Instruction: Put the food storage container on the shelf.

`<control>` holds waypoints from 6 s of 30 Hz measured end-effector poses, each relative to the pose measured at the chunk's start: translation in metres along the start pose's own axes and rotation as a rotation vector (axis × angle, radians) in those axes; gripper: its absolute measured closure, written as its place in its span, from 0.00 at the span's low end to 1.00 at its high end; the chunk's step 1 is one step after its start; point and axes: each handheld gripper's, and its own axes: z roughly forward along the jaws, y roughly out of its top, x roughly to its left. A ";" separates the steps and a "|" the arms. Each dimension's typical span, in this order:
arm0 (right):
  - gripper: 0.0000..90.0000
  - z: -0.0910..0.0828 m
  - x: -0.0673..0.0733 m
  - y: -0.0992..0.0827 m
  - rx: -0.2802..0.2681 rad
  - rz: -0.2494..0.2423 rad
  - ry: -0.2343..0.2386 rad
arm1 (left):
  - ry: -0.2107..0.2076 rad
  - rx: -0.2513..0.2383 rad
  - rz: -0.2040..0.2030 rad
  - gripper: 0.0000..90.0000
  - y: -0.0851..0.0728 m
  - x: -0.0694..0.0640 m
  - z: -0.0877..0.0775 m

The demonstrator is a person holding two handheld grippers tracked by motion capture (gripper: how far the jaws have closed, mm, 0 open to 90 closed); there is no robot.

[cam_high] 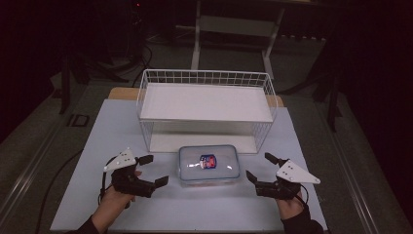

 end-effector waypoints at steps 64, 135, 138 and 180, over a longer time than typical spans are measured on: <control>0.14 0.024 0.000 -0.002 0.170 0.184 0.094 | -0.249 0.300 -0.728 0.57 -0.014 0.071 0.082; 0.62 0.066 -0.053 0.000 0.288 0.583 0.473 | -0.202 0.191 -0.324 0.64 0.023 0.043 0.057; 0.62 0.068 -0.055 0.004 0.279 0.565 0.464 | -0.191 0.175 -0.316 0.64 0.026 0.045 0.059; 0.57 0.114 -0.076 -0.010 0.161 0.487 0.344 | -0.010 0.000 -0.238 0.59 0.021 0.067 0.094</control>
